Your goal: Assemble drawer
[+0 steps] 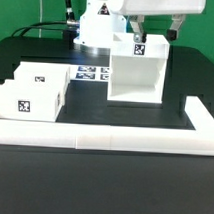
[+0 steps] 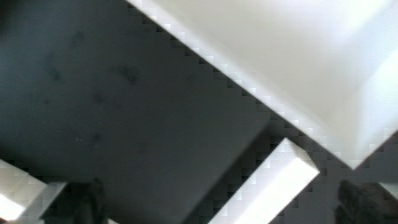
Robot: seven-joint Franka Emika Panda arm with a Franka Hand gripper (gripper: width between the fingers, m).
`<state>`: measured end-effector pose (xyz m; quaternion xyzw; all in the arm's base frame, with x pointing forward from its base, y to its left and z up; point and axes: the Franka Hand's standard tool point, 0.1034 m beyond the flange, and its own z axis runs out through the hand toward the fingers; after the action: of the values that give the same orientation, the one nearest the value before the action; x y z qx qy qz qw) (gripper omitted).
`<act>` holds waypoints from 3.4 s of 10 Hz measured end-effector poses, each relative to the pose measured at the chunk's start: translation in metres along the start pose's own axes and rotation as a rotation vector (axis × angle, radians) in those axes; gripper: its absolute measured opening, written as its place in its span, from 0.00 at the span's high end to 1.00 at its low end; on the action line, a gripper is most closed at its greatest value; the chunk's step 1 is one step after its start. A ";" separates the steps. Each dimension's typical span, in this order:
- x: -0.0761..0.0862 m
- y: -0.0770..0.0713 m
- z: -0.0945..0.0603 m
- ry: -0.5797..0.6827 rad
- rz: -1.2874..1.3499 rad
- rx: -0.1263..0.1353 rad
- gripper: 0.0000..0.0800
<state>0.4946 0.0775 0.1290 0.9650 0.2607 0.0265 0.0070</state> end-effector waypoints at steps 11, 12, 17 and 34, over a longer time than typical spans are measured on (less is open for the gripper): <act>-0.041 -0.045 0.005 -0.051 0.455 0.016 0.19; -0.045 -0.055 0.010 -0.066 0.491 0.026 0.19; -0.051 -0.070 0.023 -0.087 0.590 0.086 0.19; -0.010 -0.038 0.032 -0.050 0.552 0.093 0.95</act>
Offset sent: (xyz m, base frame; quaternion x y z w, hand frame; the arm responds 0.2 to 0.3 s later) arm -0.0309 0.0069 0.0003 0.0103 -0.0609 0.1466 0.9873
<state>0.4690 0.1052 0.0956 0.9992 -0.0114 -0.0085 -0.0381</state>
